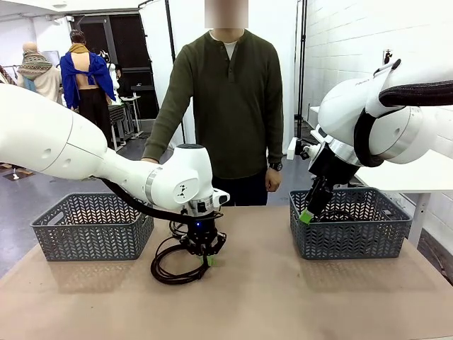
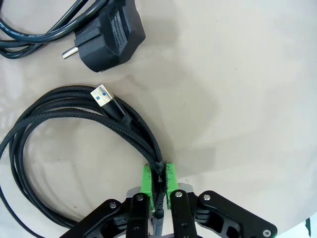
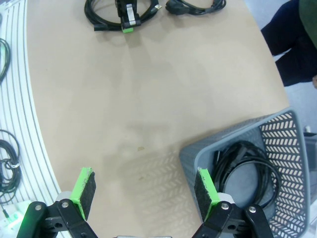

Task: Organize the cables according to human instructions.
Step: Pick up a bundle of cables and place it in the basket indicated by the human.

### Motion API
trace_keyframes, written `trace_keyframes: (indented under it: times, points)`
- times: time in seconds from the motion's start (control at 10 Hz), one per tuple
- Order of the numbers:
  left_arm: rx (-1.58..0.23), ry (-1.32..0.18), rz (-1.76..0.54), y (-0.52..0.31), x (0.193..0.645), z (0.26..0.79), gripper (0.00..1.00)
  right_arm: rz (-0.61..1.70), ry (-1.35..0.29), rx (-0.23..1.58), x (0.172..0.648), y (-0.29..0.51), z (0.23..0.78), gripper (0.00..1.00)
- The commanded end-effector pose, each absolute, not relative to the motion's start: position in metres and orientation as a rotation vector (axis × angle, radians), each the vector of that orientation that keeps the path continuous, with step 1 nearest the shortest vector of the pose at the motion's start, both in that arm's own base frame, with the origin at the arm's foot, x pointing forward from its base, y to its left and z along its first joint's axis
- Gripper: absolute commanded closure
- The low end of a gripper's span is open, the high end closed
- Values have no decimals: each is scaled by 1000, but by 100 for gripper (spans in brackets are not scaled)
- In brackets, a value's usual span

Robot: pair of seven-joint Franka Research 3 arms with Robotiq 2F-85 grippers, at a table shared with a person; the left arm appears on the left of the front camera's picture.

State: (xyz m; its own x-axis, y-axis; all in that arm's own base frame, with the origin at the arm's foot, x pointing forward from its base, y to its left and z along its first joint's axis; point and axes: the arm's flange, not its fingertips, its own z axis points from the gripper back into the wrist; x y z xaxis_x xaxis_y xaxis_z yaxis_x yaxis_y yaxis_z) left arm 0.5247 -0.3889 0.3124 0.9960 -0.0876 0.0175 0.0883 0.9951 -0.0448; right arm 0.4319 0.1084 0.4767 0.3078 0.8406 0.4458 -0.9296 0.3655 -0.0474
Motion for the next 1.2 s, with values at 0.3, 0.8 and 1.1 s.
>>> trace_keyframes:
  times: [0.3, 0.8, 1.1]
  points:
    - [-14, -52, -26, -386, 518, 324, 100, 1186, -423, 227, 436, 110, 478, 0]
    - [29, -83, -141, -388, 509, 419, 100, 1186, -423, 227, 436, 110, 478, 0]
    - [82, -142, -261, -383, 515, 475, 100, 1186, -423, 227, 436, 110, 478, 0]
